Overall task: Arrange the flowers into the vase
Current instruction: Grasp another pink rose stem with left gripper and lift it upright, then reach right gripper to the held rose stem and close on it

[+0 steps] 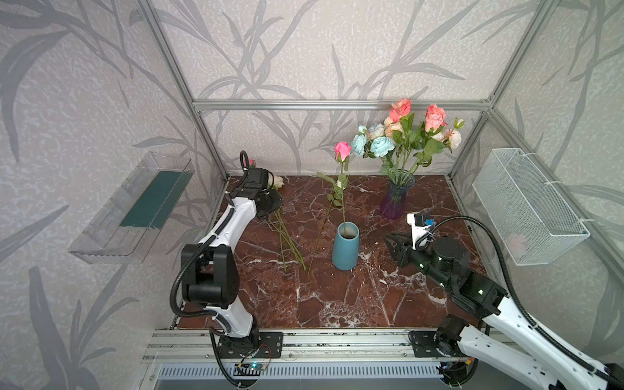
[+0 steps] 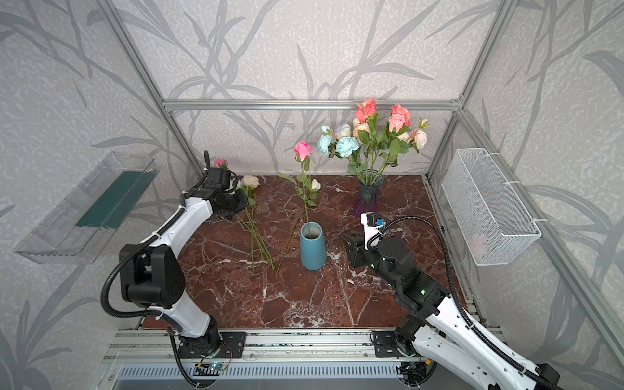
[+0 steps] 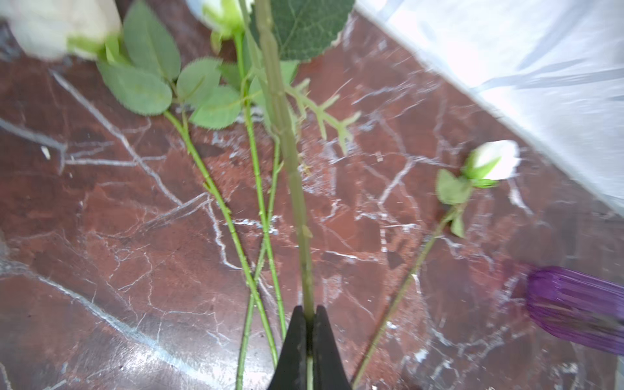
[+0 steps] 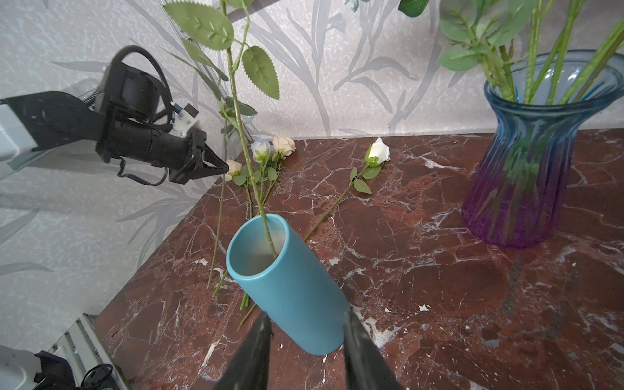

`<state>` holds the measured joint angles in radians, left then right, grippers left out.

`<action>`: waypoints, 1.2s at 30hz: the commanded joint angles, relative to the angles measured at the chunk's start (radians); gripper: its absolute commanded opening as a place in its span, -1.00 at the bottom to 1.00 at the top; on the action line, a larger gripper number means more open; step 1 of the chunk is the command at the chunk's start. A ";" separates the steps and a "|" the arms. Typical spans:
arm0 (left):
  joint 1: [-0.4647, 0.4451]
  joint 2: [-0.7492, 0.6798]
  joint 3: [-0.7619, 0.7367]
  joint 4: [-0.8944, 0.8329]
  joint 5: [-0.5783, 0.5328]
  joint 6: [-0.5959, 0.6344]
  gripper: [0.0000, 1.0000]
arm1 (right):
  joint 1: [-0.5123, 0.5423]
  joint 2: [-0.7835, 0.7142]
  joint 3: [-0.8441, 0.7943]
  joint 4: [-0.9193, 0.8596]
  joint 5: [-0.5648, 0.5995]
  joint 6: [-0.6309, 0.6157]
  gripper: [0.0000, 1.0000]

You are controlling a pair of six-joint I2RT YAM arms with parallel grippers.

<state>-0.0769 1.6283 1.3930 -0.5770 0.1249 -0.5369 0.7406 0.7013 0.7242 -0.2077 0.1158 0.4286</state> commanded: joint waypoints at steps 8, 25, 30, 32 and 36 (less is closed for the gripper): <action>-0.096 -0.327 -0.159 0.186 -0.111 0.132 -1.00 | 0.003 0.034 0.073 0.041 -0.051 0.015 -0.26; -0.420 -0.673 -0.338 0.504 0.241 0.300 -1.00 | 0.066 0.248 0.412 0.045 -0.223 -0.064 -0.25; -0.503 -0.630 -0.312 0.461 0.277 0.321 -1.00 | 0.162 0.328 0.474 0.084 -0.245 -0.117 -0.25; -0.521 -0.628 -0.314 0.458 0.262 0.325 -1.00 | 0.189 0.350 0.488 0.088 -0.223 -0.132 -0.21; -0.546 -0.624 -0.315 0.457 0.272 0.331 -1.00 | 0.198 0.382 0.499 0.119 -0.186 -0.151 -0.16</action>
<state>-0.6094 1.0122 1.0576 -0.1280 0.3706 -0.2363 0.9329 1.0733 1.1839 -0.1387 -0.0952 0.3126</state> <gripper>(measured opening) 0.048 0.419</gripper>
